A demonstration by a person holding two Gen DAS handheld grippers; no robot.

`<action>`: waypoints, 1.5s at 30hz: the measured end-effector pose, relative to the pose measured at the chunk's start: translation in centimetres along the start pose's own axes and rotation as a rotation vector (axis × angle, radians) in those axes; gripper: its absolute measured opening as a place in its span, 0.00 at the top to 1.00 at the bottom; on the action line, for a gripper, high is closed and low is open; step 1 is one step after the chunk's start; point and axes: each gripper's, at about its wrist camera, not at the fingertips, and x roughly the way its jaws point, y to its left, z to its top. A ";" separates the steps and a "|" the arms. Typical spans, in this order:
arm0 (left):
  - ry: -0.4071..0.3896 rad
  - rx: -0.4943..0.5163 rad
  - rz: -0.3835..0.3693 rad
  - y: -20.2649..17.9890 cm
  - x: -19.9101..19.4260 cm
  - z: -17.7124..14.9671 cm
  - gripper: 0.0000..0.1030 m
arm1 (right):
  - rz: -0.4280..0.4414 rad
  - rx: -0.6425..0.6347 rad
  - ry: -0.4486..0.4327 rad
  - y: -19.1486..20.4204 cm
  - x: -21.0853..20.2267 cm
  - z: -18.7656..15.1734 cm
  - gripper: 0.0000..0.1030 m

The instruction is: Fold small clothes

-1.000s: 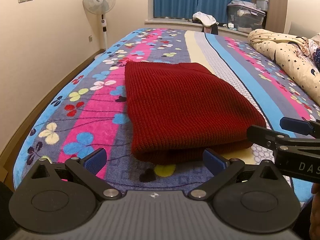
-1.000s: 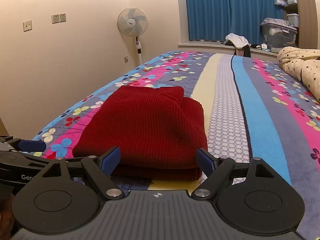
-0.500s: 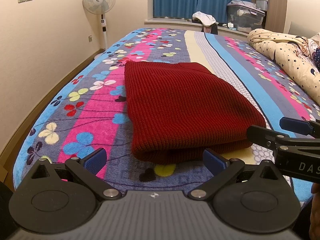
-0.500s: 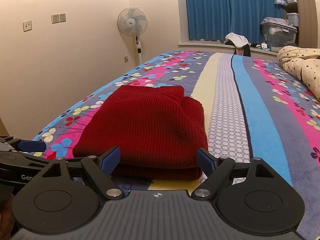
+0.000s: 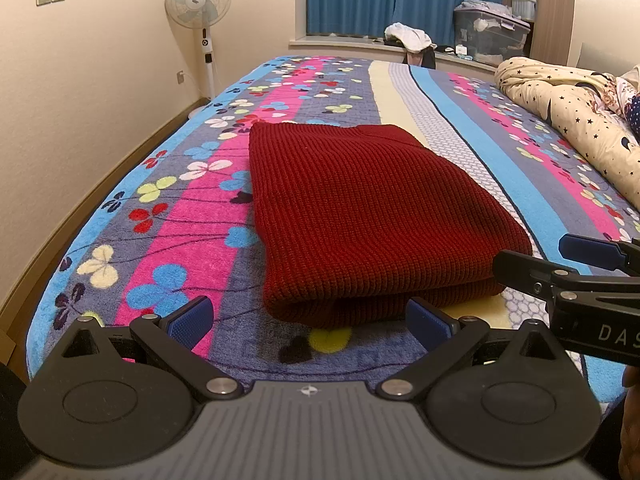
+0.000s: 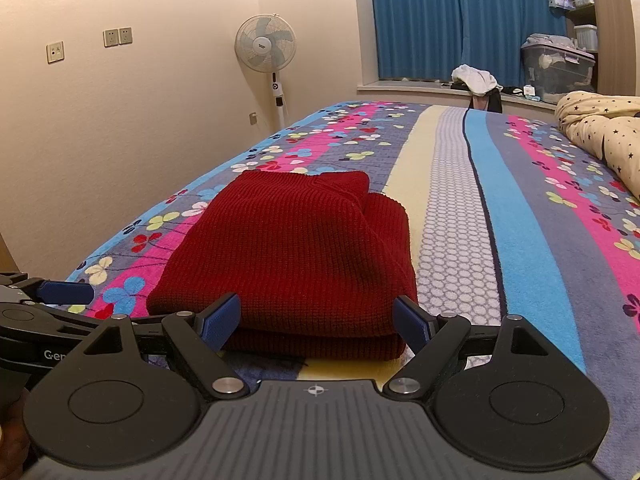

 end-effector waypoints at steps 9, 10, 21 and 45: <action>0.000 -0.001 0.000 0.0 0.0 0.0 0.01 | 0.001 0.000 0.001 0.0 0.0 0.0 0.18; 0.000 0.000 0.000 0.0 0.0 0.0 0.01 | 0.001 0.000 0.000 0.0 0.0 0.0 0.18; 0.000 0.000 0.000 0.0 0.0 0.0 0.01 | 0.002 0.001 0.001 0.0 0.0 0.0 0.18; -0.005 0.001 0.002 0.1 0.0 -0.1 0.01 | 0.011 0.010 0.005 -0.1 0.1 -0.2 0.18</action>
